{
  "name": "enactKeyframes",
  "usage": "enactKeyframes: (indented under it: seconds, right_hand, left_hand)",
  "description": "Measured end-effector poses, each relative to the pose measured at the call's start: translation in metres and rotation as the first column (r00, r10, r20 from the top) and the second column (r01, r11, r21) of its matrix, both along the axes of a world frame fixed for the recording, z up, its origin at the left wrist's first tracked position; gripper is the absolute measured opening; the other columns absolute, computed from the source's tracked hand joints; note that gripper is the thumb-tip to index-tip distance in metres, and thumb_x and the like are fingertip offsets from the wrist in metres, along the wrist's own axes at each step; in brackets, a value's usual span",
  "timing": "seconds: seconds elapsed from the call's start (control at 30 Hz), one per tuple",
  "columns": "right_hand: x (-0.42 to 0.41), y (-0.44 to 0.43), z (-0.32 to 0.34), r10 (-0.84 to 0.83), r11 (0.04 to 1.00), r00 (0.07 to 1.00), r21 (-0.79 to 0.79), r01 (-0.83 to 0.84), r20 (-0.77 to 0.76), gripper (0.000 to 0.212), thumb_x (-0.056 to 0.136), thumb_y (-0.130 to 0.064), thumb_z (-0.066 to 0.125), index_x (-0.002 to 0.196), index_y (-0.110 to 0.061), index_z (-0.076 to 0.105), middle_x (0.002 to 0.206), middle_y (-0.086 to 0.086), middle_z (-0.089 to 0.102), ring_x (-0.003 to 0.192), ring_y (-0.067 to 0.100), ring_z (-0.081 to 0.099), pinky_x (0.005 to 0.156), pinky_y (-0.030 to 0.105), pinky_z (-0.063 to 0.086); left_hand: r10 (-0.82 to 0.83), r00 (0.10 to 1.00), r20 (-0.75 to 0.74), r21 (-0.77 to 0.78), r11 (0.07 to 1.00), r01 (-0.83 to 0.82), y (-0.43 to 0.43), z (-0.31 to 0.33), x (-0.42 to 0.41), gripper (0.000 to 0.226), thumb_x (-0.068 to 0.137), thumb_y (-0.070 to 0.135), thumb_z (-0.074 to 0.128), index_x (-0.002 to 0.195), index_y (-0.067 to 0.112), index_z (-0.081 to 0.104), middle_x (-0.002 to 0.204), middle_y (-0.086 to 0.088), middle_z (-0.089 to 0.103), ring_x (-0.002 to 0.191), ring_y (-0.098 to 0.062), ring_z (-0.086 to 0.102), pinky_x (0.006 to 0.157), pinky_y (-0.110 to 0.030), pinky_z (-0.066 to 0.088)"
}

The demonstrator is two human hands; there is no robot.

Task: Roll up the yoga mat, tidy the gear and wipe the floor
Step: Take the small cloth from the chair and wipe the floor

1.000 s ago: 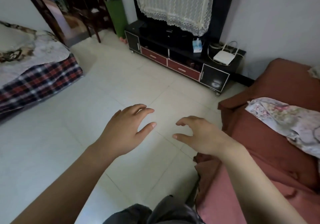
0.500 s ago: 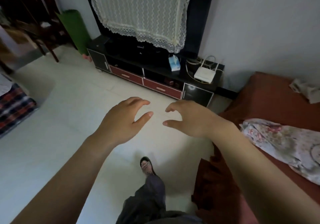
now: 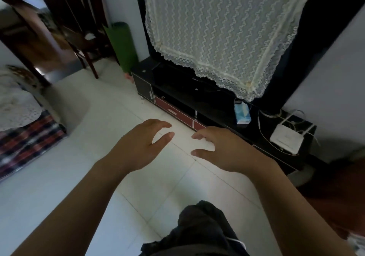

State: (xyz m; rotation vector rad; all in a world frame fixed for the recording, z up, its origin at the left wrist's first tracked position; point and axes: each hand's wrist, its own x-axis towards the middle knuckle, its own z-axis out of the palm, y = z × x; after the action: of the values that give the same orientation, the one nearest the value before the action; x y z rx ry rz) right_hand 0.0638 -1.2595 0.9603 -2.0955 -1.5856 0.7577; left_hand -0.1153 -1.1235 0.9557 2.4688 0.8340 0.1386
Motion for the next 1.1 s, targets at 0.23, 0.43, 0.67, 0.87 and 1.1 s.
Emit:
enactKeyframes:
  seconds: [0.23,0.43,0.67,0.87,1.1]
  right_hand:
    - [0.083,0.162,-0.019,0.042,0.999,0.998,-0.012,-0.042,-0.042,0.045,0.083,-0.045,0.063,0.124,-0.029,0.052,0.116,-0.018,0.051,0.106,0.0,0.047,0.087,0.017,0.036]
    - [0.168,0.304,-0.019,0.064,0.996,0.997,-0.059,-0.067,-0.044,0.043,0.086,-0.039,0.063,0.124,-0.022,0.053,0.124,-0.005,0.055,0.104,0.004,0.049,0.077,0.01,0.037]
    - [0.188,0.486,-0.017,0.232,0.969,0.969,-0.065,-0.238,-0.085,0.046,0.086,-0.042,0.061,0.127,-0.025,0.05,0.128,-0.008,0.052,0.112,0.005,0.048,0.088,0.018,0.037]
    - [0.151,0.657,-0.032,0.448,0.887,0.89,-0.083,-0.454,-0.082,0.045,0.085,-0.045,0.06,0.125,-0.027,0.051,0.119,-0.012,0.05,0.11,0.004,0.048,0.089,0.019,0.038]
    - [0.108,0.868,-0.027,0.515,0.847,0.855,-0.116,-0.519,-0.068,0.049,0.086,-0.045,0.059,0.13,-0.025,0.048,0.13,-0.007,0.048,0.108,0.004,0.045,0.086,0.018,0.035]
  left_hand:
    - [0.096,0.995,-0.016,-0.026,0.995,-0.096,0.146,-0.024,0.062,0.06,0.082,0.06,0.029,0.132,0.029,0.045,0.137,0.008,0.046,0.122,-0.009,0.043,0.097,-0.022,0.031]
    - [0.099,0.995,0.018,-0.024,0.995,-0.099,0.281,-0.023,0.148,0.047,0.089,0.051,0.037,0.13,0.029,0.046,0.133,0.008,0.048,0.113,0.0,0.041,0.091,-0.017,0.028]
    - [0.29,0.957,-0.015,0.0,0.957,-0.29,0.429,-0.016,0.154,0.057,0.083,0.061,0.031,0.13,0.033,0.045,0.136,0.01,0.046,0.122,-0.009,0.044,0.101,-0.026,0.035]
    - [0.489,0.872,-0.015,0.004,0.872,-0.489,0.559,-0.035,0.106,0.063,0.077,0.069,0.025,0.128,0.037,0.045,0.134,0.014,0.047,0.117,-0.007,0.047,0.098,-0.031,0.042]
    - [0.549,0.835,-0.022,0.033,0.835,-0.549,0.75,-0.033,0.062,0.062,0.08,0.067,0.027,0.128,0.034,0.047,0.133,0.008,0.049,0.116,-0.013,0.049,0.095,-0.038,0.045]
